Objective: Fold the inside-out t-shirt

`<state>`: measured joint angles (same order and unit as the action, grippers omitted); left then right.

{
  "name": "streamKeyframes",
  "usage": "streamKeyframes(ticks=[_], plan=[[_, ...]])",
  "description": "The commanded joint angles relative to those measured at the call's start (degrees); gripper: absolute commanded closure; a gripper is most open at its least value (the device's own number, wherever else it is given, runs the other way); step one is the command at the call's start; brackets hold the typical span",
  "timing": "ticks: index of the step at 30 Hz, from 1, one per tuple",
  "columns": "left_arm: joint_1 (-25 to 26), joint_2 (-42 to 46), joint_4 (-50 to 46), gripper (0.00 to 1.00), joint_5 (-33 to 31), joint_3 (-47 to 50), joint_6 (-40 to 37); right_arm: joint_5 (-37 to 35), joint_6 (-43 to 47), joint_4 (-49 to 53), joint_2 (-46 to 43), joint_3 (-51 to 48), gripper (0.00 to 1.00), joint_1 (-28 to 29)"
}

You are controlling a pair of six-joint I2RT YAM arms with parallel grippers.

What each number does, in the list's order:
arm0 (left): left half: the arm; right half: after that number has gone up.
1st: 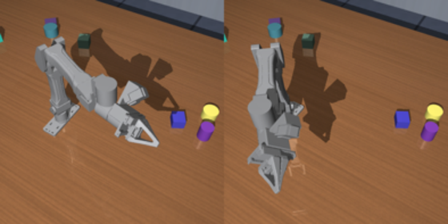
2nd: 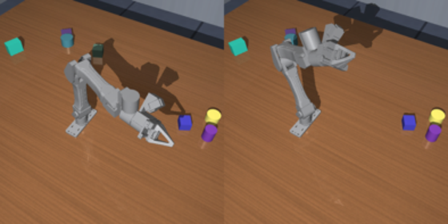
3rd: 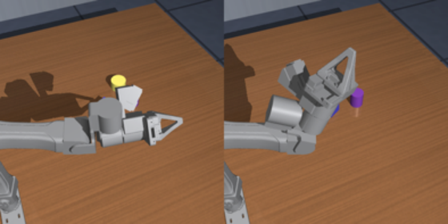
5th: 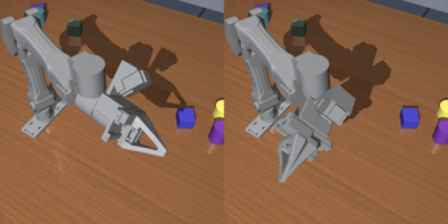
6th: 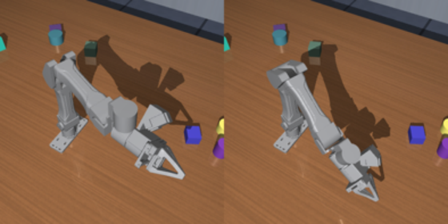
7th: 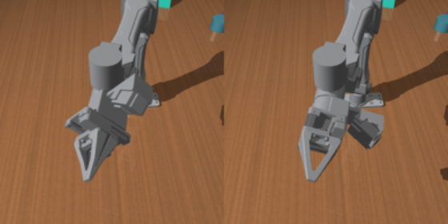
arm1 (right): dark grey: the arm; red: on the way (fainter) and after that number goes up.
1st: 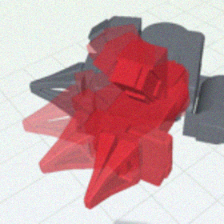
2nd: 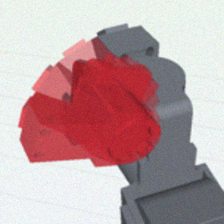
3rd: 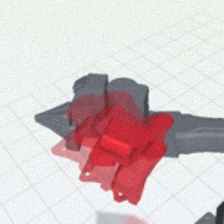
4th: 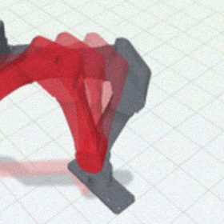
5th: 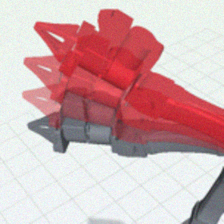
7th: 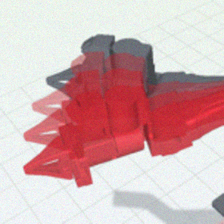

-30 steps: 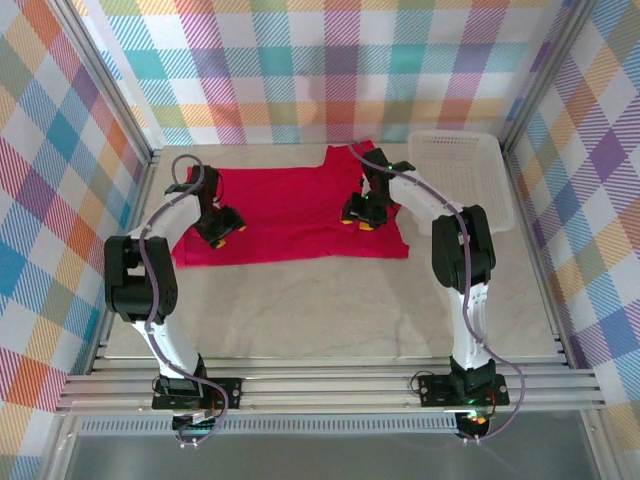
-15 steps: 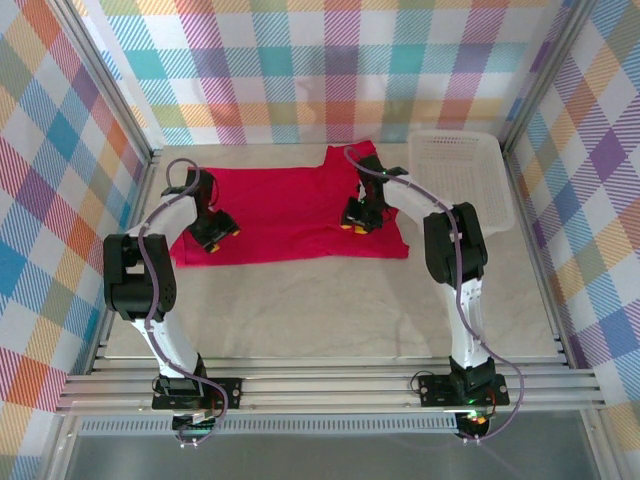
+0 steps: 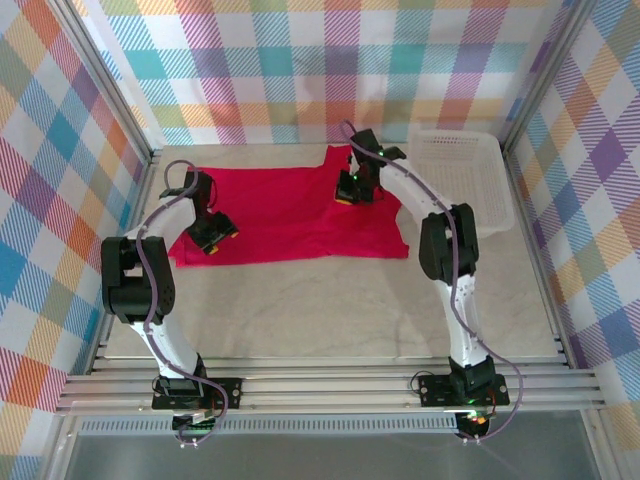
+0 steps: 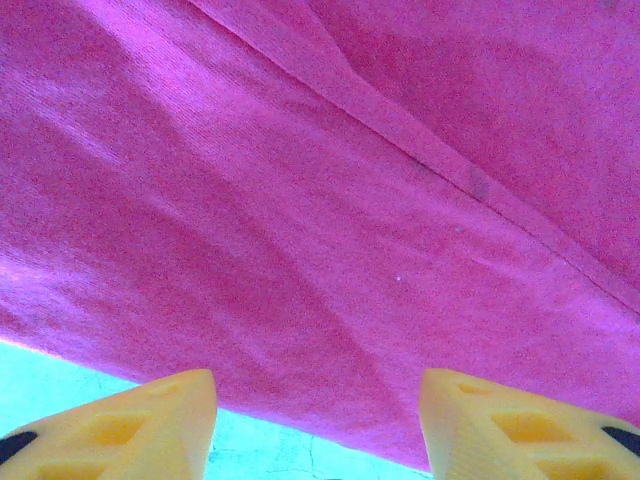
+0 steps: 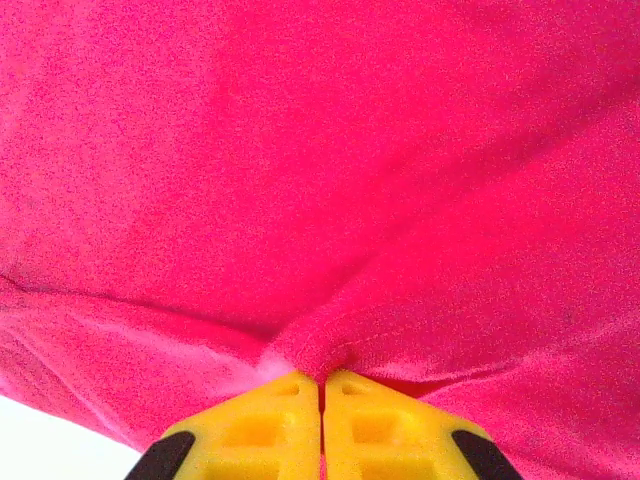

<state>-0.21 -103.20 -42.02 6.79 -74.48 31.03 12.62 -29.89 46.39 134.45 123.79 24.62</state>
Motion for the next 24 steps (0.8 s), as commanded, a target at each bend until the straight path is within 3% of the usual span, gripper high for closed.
streamKeyframes(ticks=[1,2,4,6,8,12,17,20,24], plan=[[-0.67,2.00,-1.51,0.47,-0.48,0.97,-0.24,0.59,3.99,1.09,8.97,10.71,1.00,0.21],[-0.65,2.14,-1.25,0.47,-0.32,1.24,-0.12,0.88,5.00,2.22,12.52,16.14,0.98,0.01],[-0.58,2.30,-0.90,0.47,0.00,1.70,-0.15,2.76,6.60,3.98,18.89,27.07,0.64,-0.27],[-0.58,2.64,-0.53,0.47,0.06,2.29,0.22,5.33,7.87,4.34,22.56,32.98,0.59,-0.44],[-0.58,3.17,-0.28,0.47,0.50,2.58,0.91,6.31,8.07,4.82,21.67,32.90,0.51,-0.57],[-0.16,4.65,0.96,0.47,1.80,2.35,2.38,4.25,8.24,2.44,10.10,18.82,0.50,-0.60],[0.76,2.63,3.12,0.47,5.44,-0.69,4.13,1.81,7.18,-8.23,-5.42,-4.74,0.43,-0.98],[0.91,-1.28,3.79,0.47,7.54,-3.86,3.88,3.41,5.97,-10.86,-7.01,-11.26,0.39,-0.98],[-0.41,-6.30,1.24,0.47,4.63,-7.69,0.73,5.30,3.48,-13.45,-6.70,-18.35,0.39,-1.14]])
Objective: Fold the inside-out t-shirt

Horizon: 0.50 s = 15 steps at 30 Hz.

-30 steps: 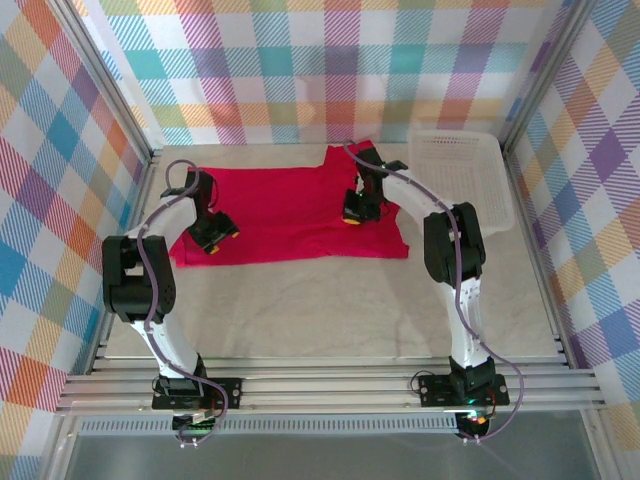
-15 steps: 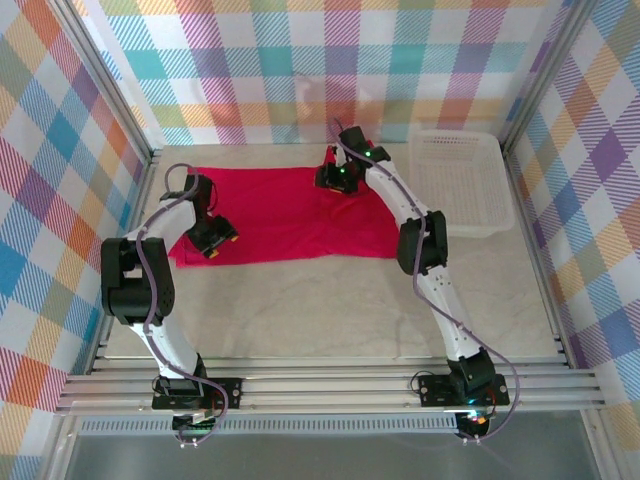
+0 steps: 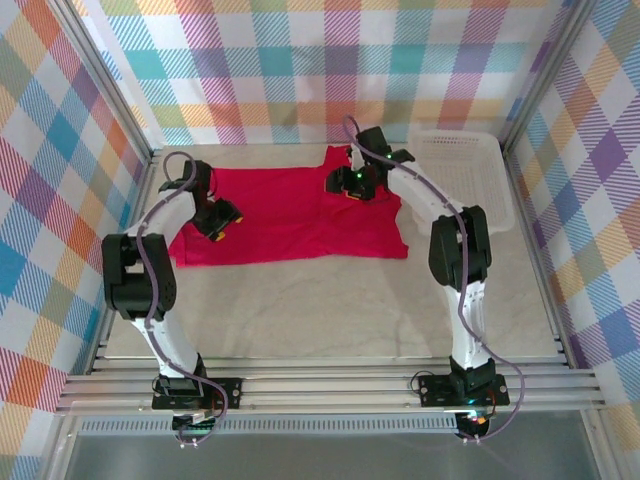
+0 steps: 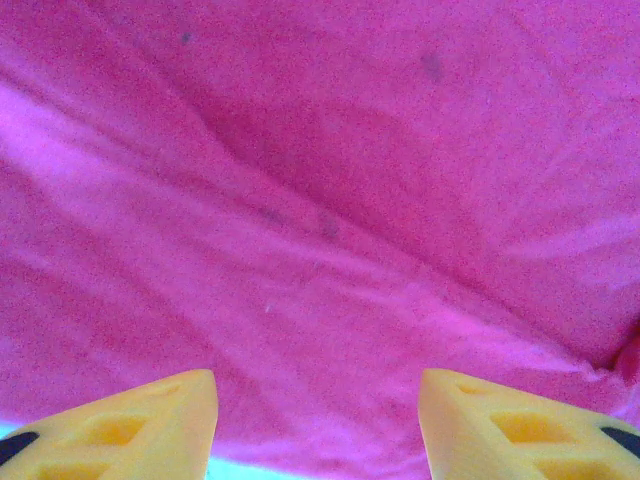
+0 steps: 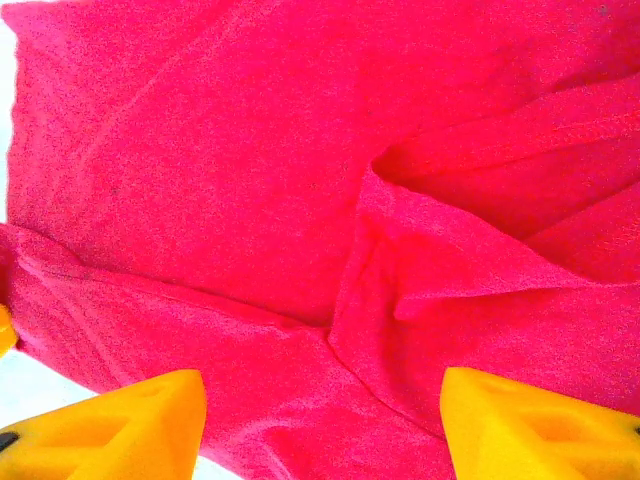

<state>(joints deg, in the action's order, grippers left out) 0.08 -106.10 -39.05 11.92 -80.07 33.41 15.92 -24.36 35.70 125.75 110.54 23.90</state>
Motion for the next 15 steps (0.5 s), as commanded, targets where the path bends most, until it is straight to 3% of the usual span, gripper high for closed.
streamKeyframes(ticks=[1,5,10,15], plan=[[-1.52,-4.64,-2.80,0.47,-1.28,-2.68,-2.51,2.41,-2.44,-3.58,1.94,-7.21,0.39,-0.44],[-5.94,-6.52,-4.79,0.48,-2.95,0.39,-3.06,1.73,-3.96,-4.47,-0.36,-15.42,0.39,-0.52],[-14.21,-2.53,-4.82,0.50,-5.07,8.02,-1.88,-6.43,-5.31,-1.65,-5.98,-26.93,0.38,-0.93],[-18.48,1.20,-10.97,0.51,-11.93,4.07,-3.62,-10.14,-6.44,-1.87,-8.86,-34.59,0.38,-2.16]])
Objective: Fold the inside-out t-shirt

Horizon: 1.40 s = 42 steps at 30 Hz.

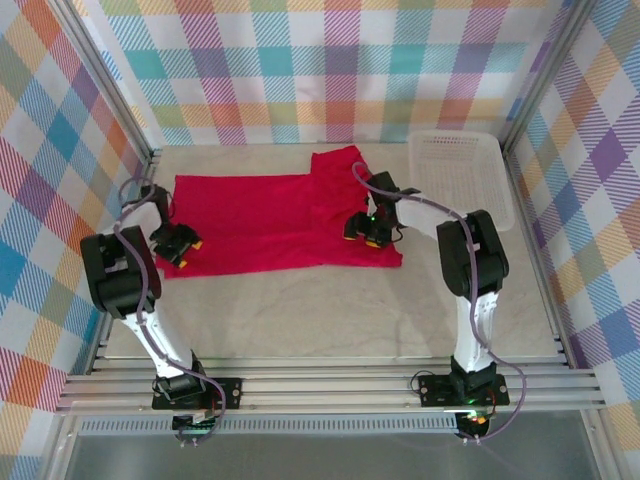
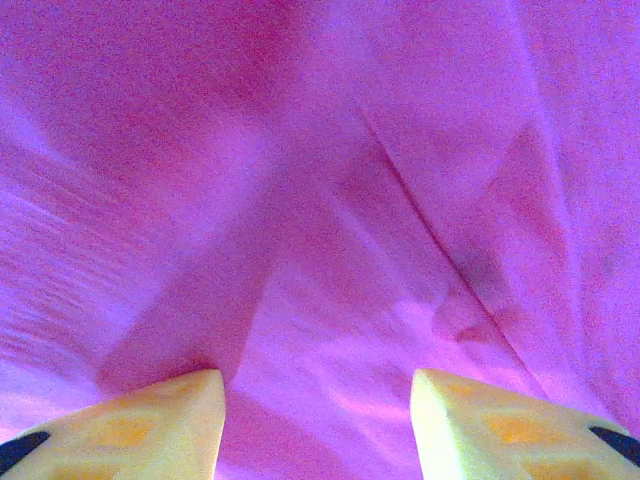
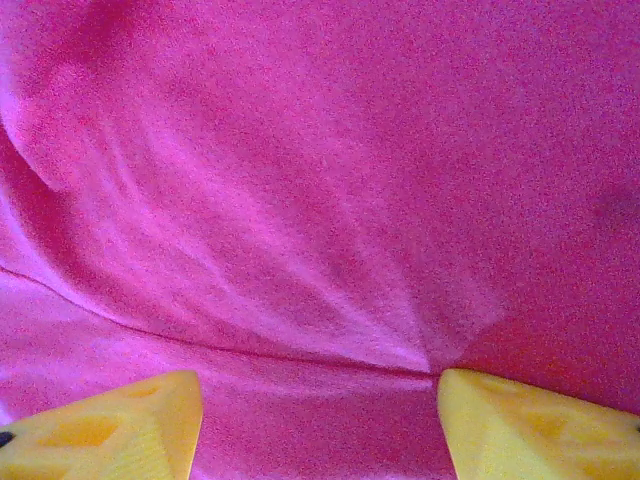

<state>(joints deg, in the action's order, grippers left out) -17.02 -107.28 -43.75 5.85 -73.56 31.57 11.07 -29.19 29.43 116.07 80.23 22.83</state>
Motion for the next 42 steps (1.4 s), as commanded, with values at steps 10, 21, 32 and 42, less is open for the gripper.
streamKeyframes(ticks=[10,21,32,42], plan=[[4.31,8.08,-20.48,0.63,-11.93,-9.63,-15.45,-4.57,0.02,5.32,-0.27,-1.24,0.37,-2.40],[13.69,12.63,-23.49,0.67,-22.22,0.99,-14.99,0.77,1.37,8.88,-4.49,7.21,0.37,-2.38],[14.25,5.57,-17.22,0.73,-28.36,3.95,-15.15,5.19,-0.69,6.88,-1.61,10.46,0.37,-1.66],[14.14,-0.33,-12.27,0.72,-33.38,1.33,-16.97,7.64,-1.26,4.69,1.29,10.10,0.37,-1.11]])
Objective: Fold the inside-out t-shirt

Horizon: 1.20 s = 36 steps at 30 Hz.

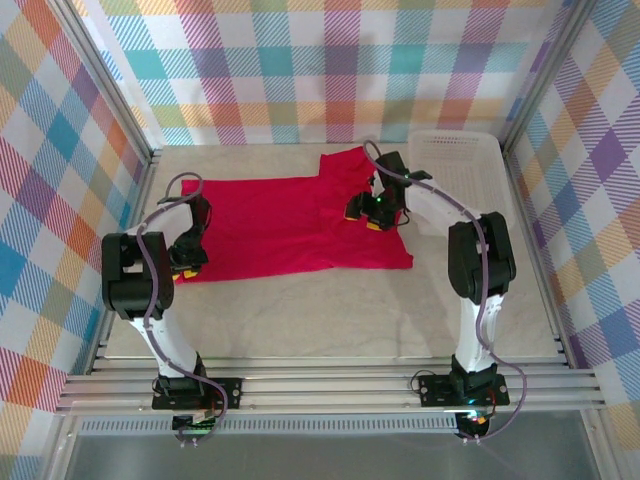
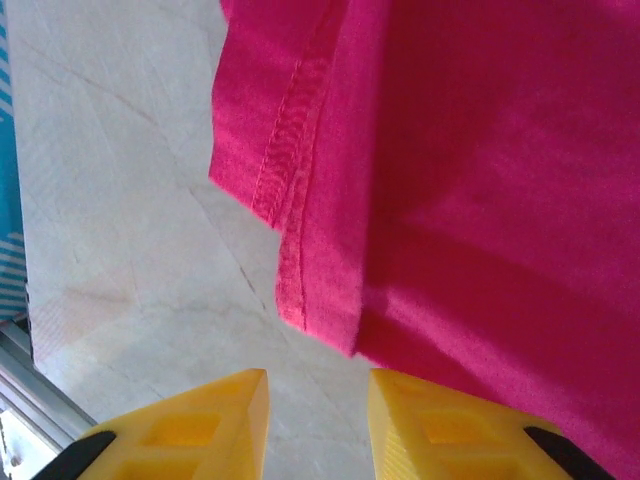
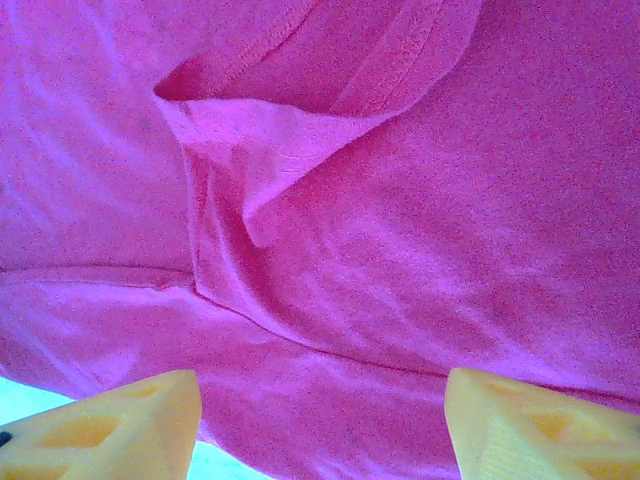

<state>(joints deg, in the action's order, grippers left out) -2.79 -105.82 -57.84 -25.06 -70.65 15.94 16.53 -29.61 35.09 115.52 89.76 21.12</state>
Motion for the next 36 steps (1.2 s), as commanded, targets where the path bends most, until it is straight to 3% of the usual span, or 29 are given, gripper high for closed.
streamKeyframes(ticks=[1,3,8,19,31,34,36], plan=[[-0.07,-2.69,1.77,0.72,-2.37,-2.12,-1.59,2.31,-1.04,-1.14,2.19,0.33,0.37,0.58],[-0.07,-4.69,1.78,0.76,-2.60,-2.88,-1.84,1.98,-1.11,-1.60,2.82,-0.66,0.37,0.58],[-0.11,-5.45,0.98,1.00,-4.64,-2.91,-1.71,0.38,-1.64,-2.18,5.57,-2.95,0.38,0.14],[-5.70,7.50,2.33,1.00,-15.43,1.19,0.97,-6.92,-2.38,0.30,6.79,-10.82,0.42,-4.58],[-6.44,8.73,1.70,1.00,-20.28,2.10,2.85,-8.90,-1.87,1.12,6.66,-10.76,0.45,-6.62],[-6.20,10.52,0.46,0.93,-18.00,2.27,3.19,-7.32,-1.30,0.94,5.79,-10.83,0.46,-6.62],[-5.74,12.74,-1.31,0.83,-15.69,2.27,3.69,-5.02,-0.83,0.86,4.12,-11.10,0.46,-6.56]])
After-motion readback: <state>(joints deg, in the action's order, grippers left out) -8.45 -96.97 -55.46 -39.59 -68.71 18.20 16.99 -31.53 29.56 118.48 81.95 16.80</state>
